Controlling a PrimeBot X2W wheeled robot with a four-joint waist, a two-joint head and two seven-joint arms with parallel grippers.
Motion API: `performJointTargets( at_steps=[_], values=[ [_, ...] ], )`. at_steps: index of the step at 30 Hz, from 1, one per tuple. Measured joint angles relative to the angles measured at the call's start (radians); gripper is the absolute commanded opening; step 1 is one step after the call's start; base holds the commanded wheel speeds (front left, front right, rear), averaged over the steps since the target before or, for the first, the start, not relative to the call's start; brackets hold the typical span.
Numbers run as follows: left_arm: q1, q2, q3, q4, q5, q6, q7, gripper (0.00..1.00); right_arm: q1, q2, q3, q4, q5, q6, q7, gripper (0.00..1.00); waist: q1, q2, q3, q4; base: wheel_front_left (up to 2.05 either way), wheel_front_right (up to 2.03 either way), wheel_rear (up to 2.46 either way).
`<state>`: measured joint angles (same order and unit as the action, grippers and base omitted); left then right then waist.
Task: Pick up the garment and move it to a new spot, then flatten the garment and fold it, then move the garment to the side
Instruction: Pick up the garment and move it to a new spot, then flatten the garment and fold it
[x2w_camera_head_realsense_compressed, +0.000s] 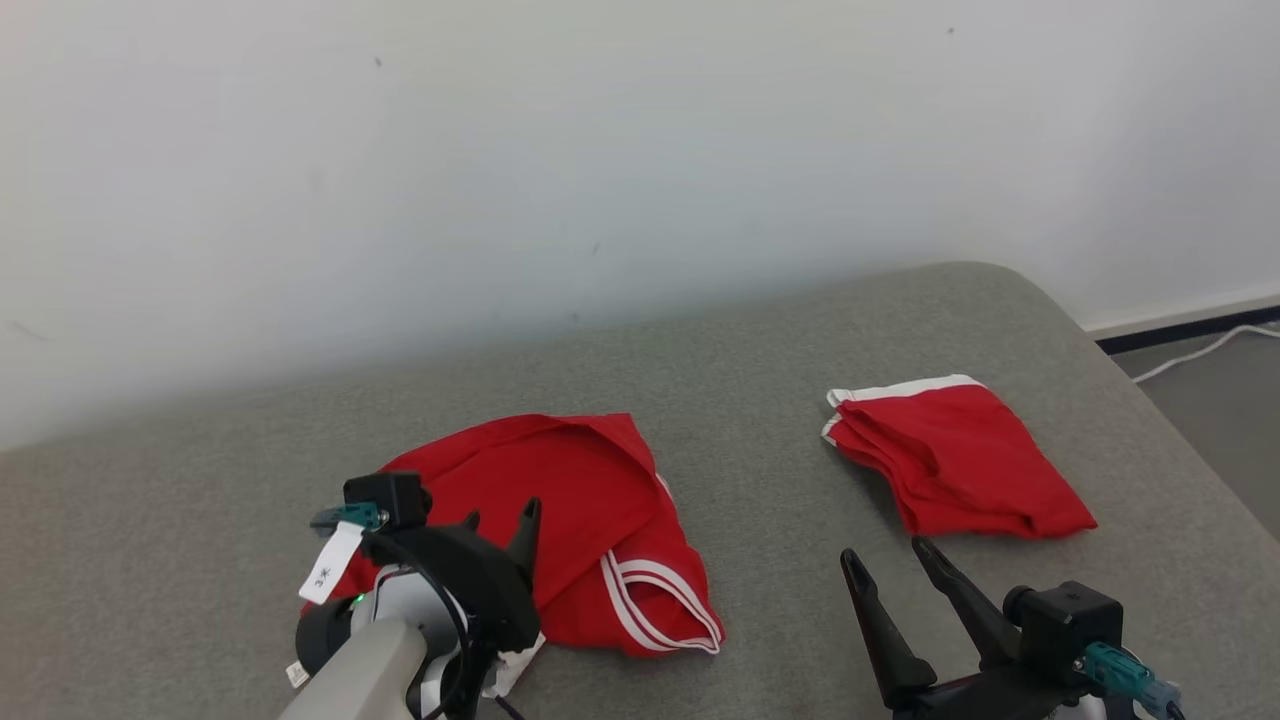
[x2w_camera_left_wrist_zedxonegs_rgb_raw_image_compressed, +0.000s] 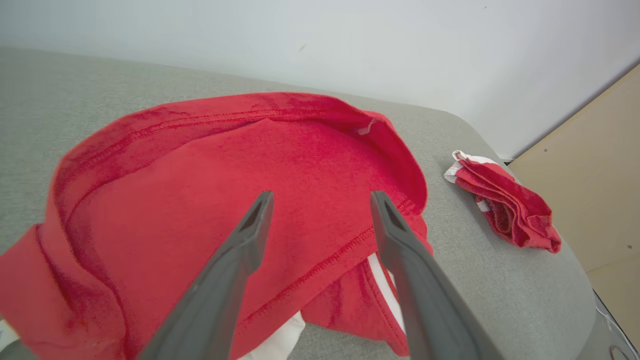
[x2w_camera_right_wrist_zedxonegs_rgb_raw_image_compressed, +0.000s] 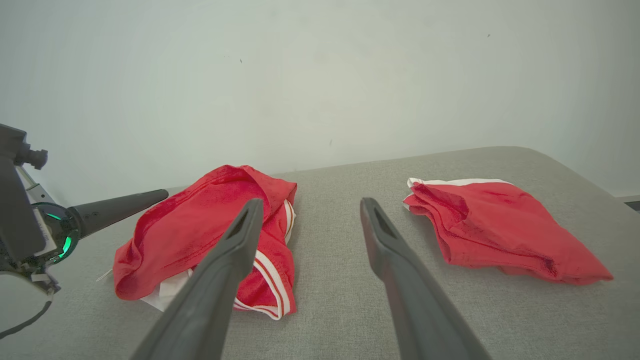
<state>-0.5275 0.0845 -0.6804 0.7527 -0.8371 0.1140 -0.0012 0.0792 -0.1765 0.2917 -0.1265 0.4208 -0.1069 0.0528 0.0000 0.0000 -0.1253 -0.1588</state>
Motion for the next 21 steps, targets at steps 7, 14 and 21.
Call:
performJointTargets(
  at_steps=[7, 14, 21],
  values=[
    [-0.074, -0.022, 0.006, 0.014, -0.007, 0.002, 0.078, 1.0, 0.001, -0.004, -0.001, -0.013, 0.0, 0.0, 0.001, 1.0, 0.0, 0.0, 0.024, -0.088, 0.0, 0.0, 0.0],
    [-0.126, -0.023, 0.026, 0.054, -0.009, 0.009, 0.125, 1.0, -0.003, -0.006, -0.006, -0.016, 0.0, 0.0, 0.008, 1.0, 0.0001, 0.0001, 0.071, -0.165, 0.0, 0.0, 0.0],
    [-0.16, -0.024, 0.045, 0.115, -0.005, 0.01, 0.146, 1.0, -0.013, 0.0, -0.006, -0.012, 0.001, 0.0, 0.008, 1.0, 0.0001, 0.0001, 0.121, -0.225, 0.0, 0.0, 0.0]
  ],
)
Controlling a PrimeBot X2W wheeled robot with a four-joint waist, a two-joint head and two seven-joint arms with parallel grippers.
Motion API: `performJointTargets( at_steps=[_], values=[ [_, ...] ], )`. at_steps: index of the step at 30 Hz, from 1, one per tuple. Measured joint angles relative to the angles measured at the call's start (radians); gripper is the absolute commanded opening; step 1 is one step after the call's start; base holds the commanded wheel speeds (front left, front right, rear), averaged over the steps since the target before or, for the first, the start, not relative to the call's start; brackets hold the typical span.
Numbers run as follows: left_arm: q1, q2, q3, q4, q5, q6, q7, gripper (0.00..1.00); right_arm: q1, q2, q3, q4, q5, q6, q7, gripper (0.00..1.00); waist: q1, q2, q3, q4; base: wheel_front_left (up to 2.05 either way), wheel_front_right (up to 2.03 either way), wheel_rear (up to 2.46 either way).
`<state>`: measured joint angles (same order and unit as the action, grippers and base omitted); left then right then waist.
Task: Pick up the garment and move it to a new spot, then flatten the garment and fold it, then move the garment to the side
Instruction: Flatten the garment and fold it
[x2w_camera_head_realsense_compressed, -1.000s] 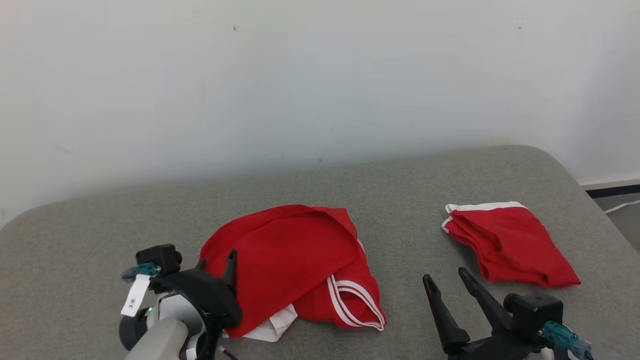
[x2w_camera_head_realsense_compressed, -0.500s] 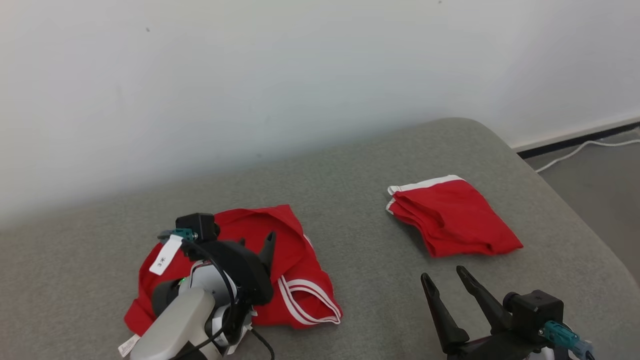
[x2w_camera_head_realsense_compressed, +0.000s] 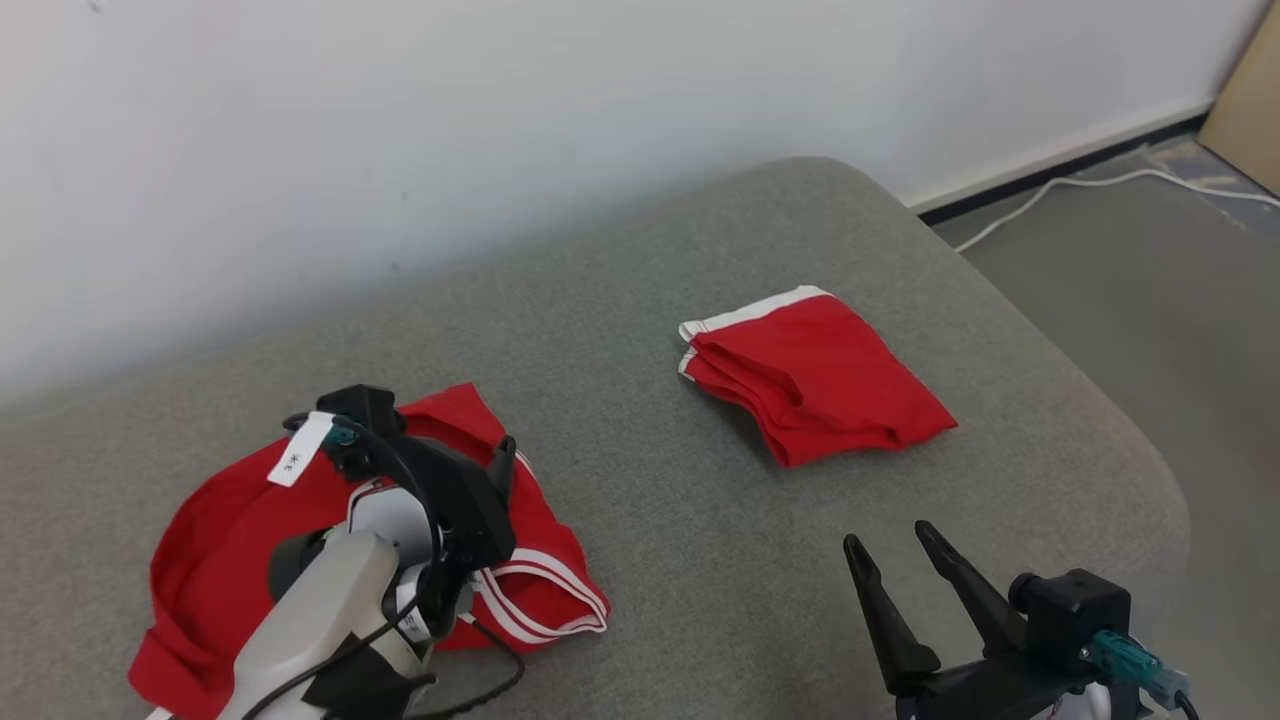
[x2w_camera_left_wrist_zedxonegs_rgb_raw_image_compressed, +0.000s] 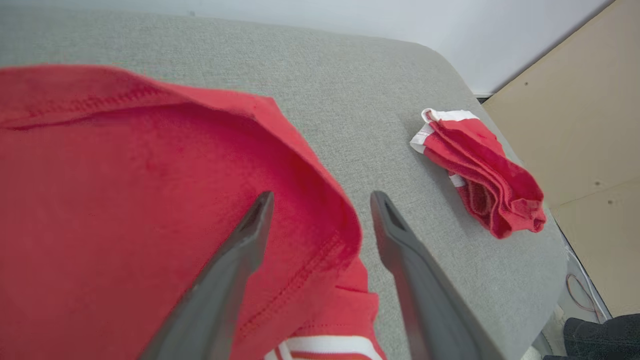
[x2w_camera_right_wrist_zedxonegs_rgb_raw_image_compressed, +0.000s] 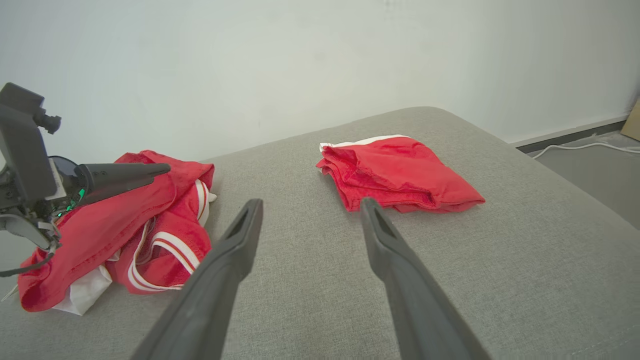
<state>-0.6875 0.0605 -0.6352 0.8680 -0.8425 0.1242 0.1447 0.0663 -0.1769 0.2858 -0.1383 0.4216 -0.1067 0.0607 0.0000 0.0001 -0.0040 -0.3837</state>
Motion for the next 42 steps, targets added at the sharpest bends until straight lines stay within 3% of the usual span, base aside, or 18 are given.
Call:
performJointTargets(
  at_steps=[8, 9, 11, 22, 23, 30, 37, 42],
  values=[
    [-0.042, -0.015, 0.018, 0.067, 0.007, 0.0, 0.0, 1.0, -0.033, 0.003, -0.02, 0.008, 0.003, 0.0, -0.01, 1.0, 0.0001, 0.0, 0.049, -0.032, 0.0, 0.0, 0.0],
    [-0.043, -0.017, 0.017, 0.075, 0.009, 0.0, 0.0, 0.78, -0.036, 0.005, -0.02, 0.008, 0.003, 0.0, -0.01, 1.0, 0.0001, 0.0001, 0.051, -0.033, 0.0, 0.0, 0.0],
    [-0.045, -0.019, 0.019, 0.081, 0.013, 0.0, -0.006, 0.0, -0.036, 0.009, -0.018, 0.011, 0.003, 0.0, -0.014, 1.0, 0.0001, 0.0001, 0.051, -0.032, 0.0, 0.0, 0.0],
    [-0.145, -0.026, 0.0, 0.025, 0.015, -0.004, -0.042, 0.0, -0.036, 0.012, -0.02, 0.037, 0.003, 0.0, -0.026, 1.0, 0.0, 0.0, 0.031, -0.005, 0.0, 0.0, 0.0],
    [-0.179, -0.026, -0.013, 0.008, 0.015, -0.027, -0.049, 0.0, -0.036, 0.013, -0.017, 0.041, 0.003, 0.0, -0.026, 1.0, -0.0001, 0.0, 0.024, 0.001, 0.0, 0.0, 0.0],
    [-0.307, -0.029, -0.064, -0.115, 0.005, -0.054, -0.093, 0.0, -0.054, 0.022, 0.013, 0.063, 0.003, 0.007, -0.025, 1.0, -0.0001, 0.0, -0.006, 0.003, 0.0, 0.0, 0.0],
    [-0.397, -0.032, -0.082, -0.182, -0.03, -0.048, -0.146, 0.0, -0.042, 0.016, 0.007, 0.066, 0.003, 0.01, -0.026, 1.0, -0.0001, 0.0, -0.026, -0.004, 0.0, 0.0, 0.0],
    [-0.424, -0.035, -0.044, -0.128, -0.042, -0.035, -0.172, 0.0, -0.023, 0.012, -0.002, 0.059, 0.003, 0.01, -0.027, 1.0, -0.0001, 0.0, -0.032, 0.01, 0.0, 0.0, 0.0]
  ],
)
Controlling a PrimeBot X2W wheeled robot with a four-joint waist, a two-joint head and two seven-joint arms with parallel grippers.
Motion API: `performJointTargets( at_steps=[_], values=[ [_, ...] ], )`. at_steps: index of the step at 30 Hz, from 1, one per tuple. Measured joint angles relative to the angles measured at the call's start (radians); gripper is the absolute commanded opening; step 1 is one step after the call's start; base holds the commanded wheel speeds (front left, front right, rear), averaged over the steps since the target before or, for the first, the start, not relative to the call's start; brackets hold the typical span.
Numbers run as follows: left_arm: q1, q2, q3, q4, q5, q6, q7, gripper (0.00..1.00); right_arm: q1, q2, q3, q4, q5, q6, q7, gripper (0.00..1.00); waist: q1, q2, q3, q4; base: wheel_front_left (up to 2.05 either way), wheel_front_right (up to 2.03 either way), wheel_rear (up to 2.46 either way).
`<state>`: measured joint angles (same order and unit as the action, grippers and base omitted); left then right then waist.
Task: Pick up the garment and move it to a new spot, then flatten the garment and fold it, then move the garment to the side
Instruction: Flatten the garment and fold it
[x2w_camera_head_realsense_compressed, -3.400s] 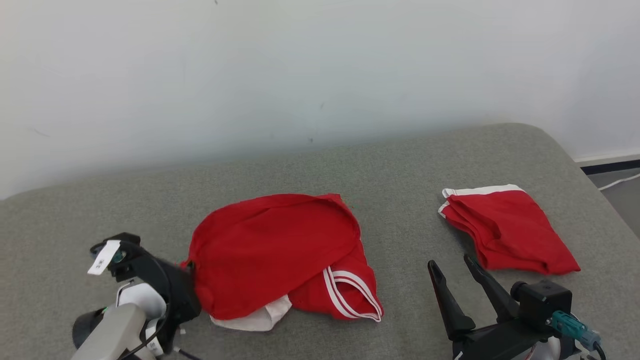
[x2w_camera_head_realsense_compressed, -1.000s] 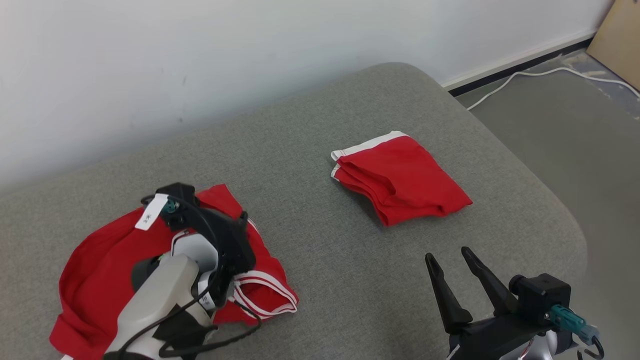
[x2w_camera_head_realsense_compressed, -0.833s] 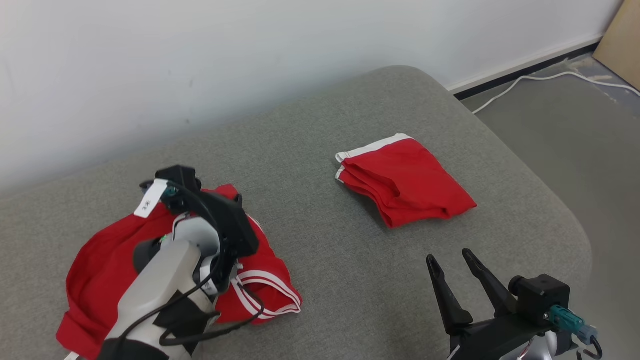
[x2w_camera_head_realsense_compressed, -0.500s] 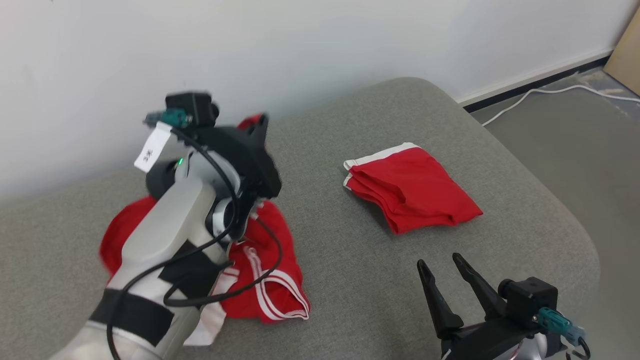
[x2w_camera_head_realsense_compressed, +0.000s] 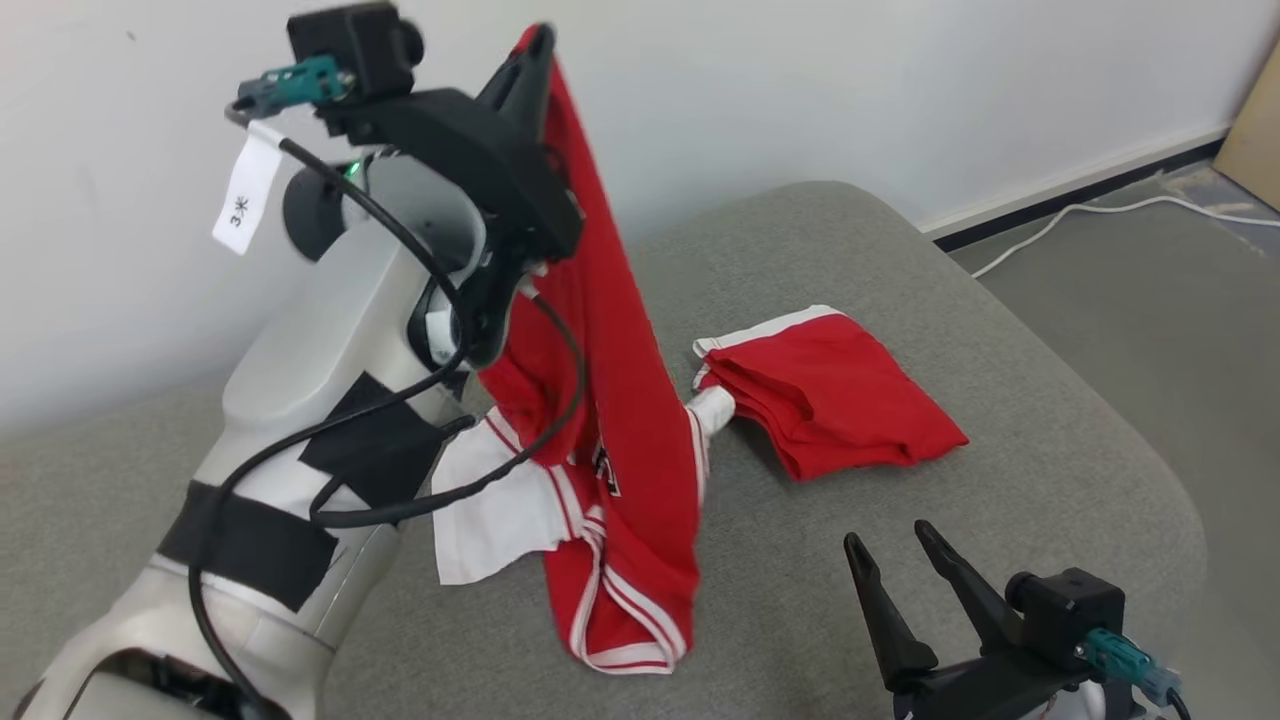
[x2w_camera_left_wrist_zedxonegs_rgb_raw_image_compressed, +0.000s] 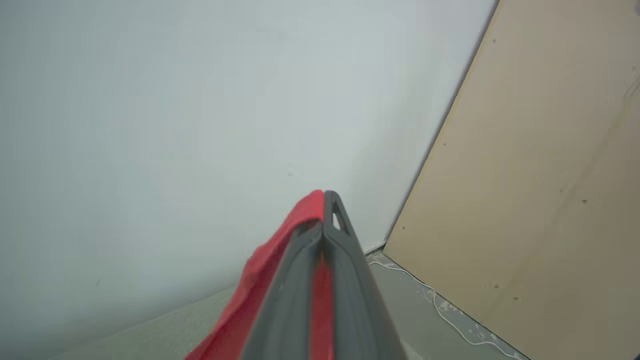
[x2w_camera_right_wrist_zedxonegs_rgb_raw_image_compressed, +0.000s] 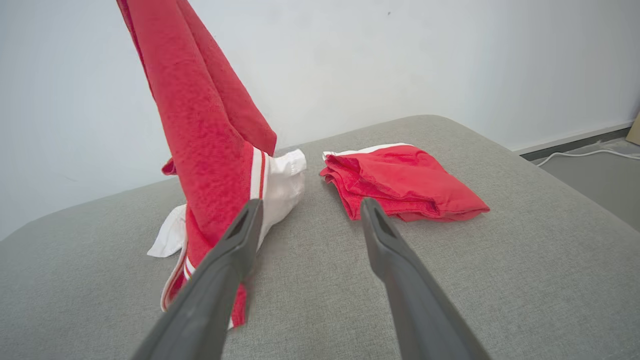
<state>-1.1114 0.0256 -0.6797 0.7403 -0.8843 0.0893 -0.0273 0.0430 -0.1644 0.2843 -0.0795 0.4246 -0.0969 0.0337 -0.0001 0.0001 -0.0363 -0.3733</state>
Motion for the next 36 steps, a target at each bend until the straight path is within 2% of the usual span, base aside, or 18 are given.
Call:
performJointTargets(
  at_steps=[4, 11, 16, 22, 23, 24, 25, 26, 27, 36],
  values=[
    [0.07, 0.026, 0.014, 0.064, 0.002, 0.009, -0.001, 0.0, 0.012, -0.001, -0.006, -0.011, 0.0, 0.0, -0.007, 1.0, 0.0, 0.0, -0.002, 0.022, 0.0, 0.0, 0.0],
    [0.306, 0.189, 0.021, 0.111, 0.015, 0.026, -0.024, 0.0, 0.043, -0.013, -0.031, -0.022, 0.0, -0.006, -0.009, 1.0, 0.0, 0.0, -0.007, 0.075, 0.0, 0.0, 0.0],
    [0.47, 0.218, 0.016, 0.089, 0.016, 0.034, -0.045, 0.0, 0.072, -0.02, -0.053, -0.034, 0.0, -0.009, -0.016, 1.0, 0.0001, 0.0, -0.013, 0.123, 0.0, 0.0, 0.0],
    [0.572, 0.266, 0.03, 0.087, 0.023, 0.034, -0.081, 0.0, 0.073, -0.018, -0.052, -0.049, 0.0, -0.01, -0.016, 1.0, 0.0, 0.0, -0.018, 0.182, 0.0, 0.0, 0.0],
    [0.583, 0.27, 0.032, 0.089, 0.023, 0.034, -0.081, 0.08, 0.073, -0.018, -0.051, -0.051, 0.0, -0.01, -0.016, 1.0, 0.0, -0.0001, -0.018, 0.191, 0.0, 0.0, 0.0],
    [0.595, 0.274, 0.035, 0.089, 0.023, 0.034, -0.084, 0.31, 0.073, -0.018, -0.051, -0.053, 0.0, -0.01, -0.016, 1.0, 0.0, -0.0001, -0.018, 0.2, 0.0, 0.0, 0.0],
    [0.605, 0.277, 0.037, 0.09, 0.023, 0.034, -0.092, 0.31, 0.073, -0.017, -0.049, -0.053, 0.0, -0.01, -0.016, 1.0, 0.0, 0.0, -0.018, 0.208, 0.0, 0.0, 0.0],
    [0.616, 0.279, 0.039, 0.09, 0.024, 0.034, -0.097, 0.95, 0.073, -0.015, -0.046, -0.052, 0.0, -0.01, -0.015, 1.0, 0.0, -0.0001, -0.018, 0.215, 0.0, 0.0, 0.0],
    [0.626, 0.282, 0.04, 0.092, 0.024, 0.034, -0.097, 1.0, 0.072, -0.014, -0.043, -0.052, 0.0, -0.01, -0.015, 1.0, 0.0, 0.0, -0.018, 0.222, 0.0, 0.0, 0.0],
    [0.68, 0.288, 0.063, 0.109, 0.053, 0.035, -0.152, 1.0, 0.063, -0.013, -0.035, -0.045, 0.0, -0.01, -0.006, 1.0, 0.0, -0.0001, -0.014, 0.237, 0.0, 0.0, 0.0]
  ],
)
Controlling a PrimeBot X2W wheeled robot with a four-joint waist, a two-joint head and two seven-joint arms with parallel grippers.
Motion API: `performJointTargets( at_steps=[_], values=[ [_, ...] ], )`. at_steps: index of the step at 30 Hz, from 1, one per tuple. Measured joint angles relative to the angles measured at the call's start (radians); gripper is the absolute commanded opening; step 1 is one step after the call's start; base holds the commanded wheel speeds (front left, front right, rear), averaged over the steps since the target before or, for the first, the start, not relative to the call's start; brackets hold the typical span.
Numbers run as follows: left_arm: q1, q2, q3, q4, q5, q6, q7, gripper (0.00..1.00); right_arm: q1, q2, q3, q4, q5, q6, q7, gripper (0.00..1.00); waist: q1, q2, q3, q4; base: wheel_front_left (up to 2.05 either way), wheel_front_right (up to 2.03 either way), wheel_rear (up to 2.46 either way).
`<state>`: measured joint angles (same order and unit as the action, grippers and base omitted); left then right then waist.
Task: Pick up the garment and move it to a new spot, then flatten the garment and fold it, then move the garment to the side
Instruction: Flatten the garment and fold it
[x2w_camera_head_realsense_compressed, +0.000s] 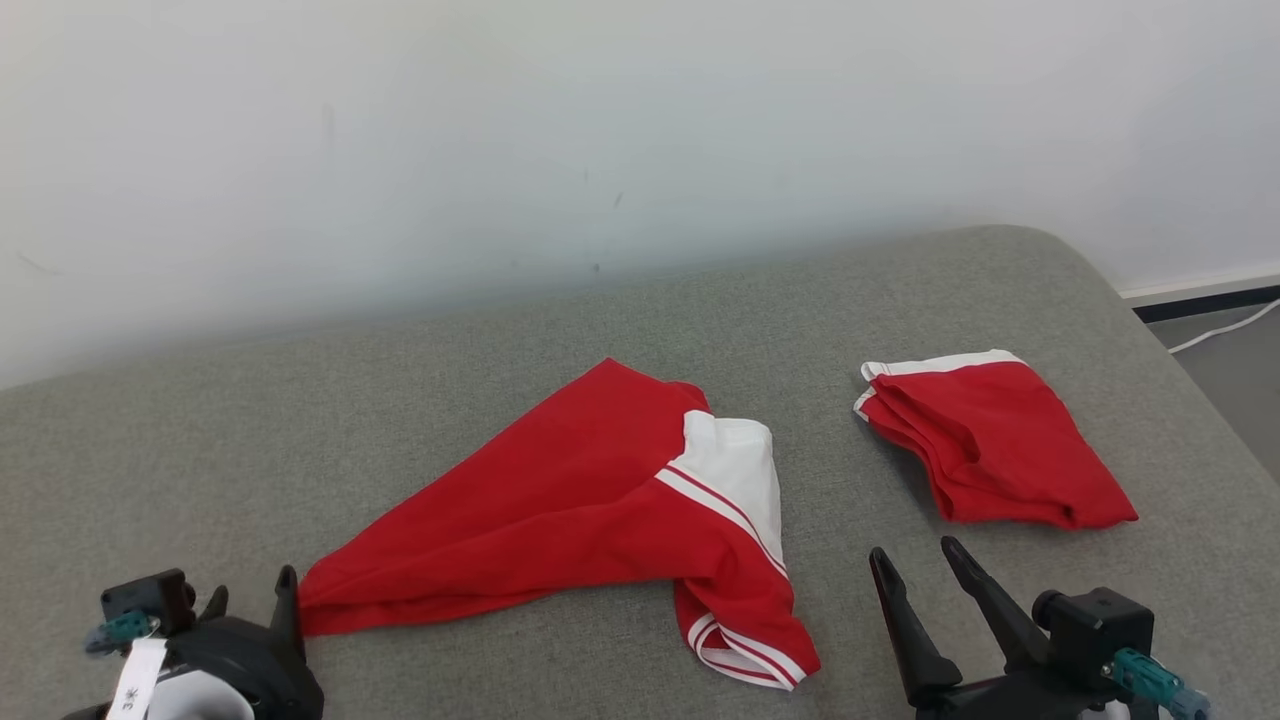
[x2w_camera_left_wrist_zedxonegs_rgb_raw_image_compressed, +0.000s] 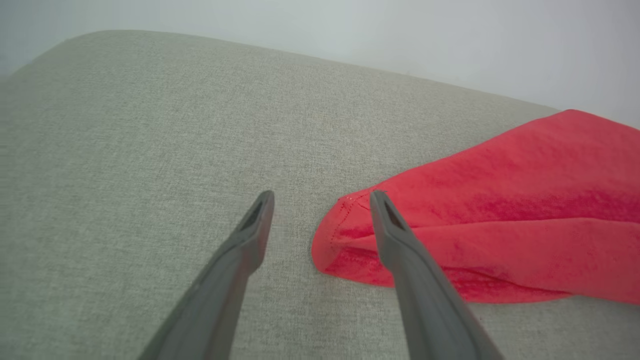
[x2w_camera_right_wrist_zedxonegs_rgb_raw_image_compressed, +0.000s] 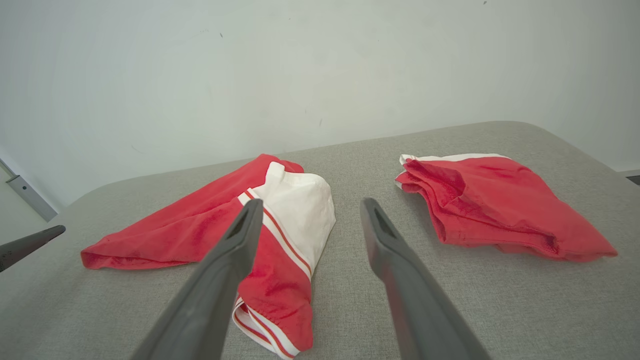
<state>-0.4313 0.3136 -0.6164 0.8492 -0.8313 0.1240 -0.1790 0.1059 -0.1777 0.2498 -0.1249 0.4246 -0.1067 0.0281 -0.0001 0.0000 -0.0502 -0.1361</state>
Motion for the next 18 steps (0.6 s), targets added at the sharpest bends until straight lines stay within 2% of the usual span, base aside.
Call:
performJointTargets(
  at_steps=[6, 13, 18],
  values=[
    [0.049, -0.003, 0.022, -0.034, 0.026, 0.0, -0.053, 1.0, -0.016, -0.002, -0.009, 0.021, 0.0, 0.0, 0.007, 1.0, 0.0, 0.0, -0.004, 0.005, 0.0, 0.0, 0.0],
    [0.103, -0.002, 0.06, -0.161, 0.073, 0.0, -0.073, 1.0, -0.018, -0.014, -0.048, 0.044, 0.0, 0.0, -0.002, 1.0, 0.0001, 0.0, -0.023, 0.02, 0.0, 0.0, 0.0],
    [0.232, -0.032, 0.164, -0.258, 0.102, 0.0, -0.072, 1.0, -0.03, -0.016, -0.093, 0.079, 0.001, -0.008, -0.026, 1.0, 0.0001, 0.0, -0.054, 0.03, 0.0, 0.0, 0.0]
  ],
)
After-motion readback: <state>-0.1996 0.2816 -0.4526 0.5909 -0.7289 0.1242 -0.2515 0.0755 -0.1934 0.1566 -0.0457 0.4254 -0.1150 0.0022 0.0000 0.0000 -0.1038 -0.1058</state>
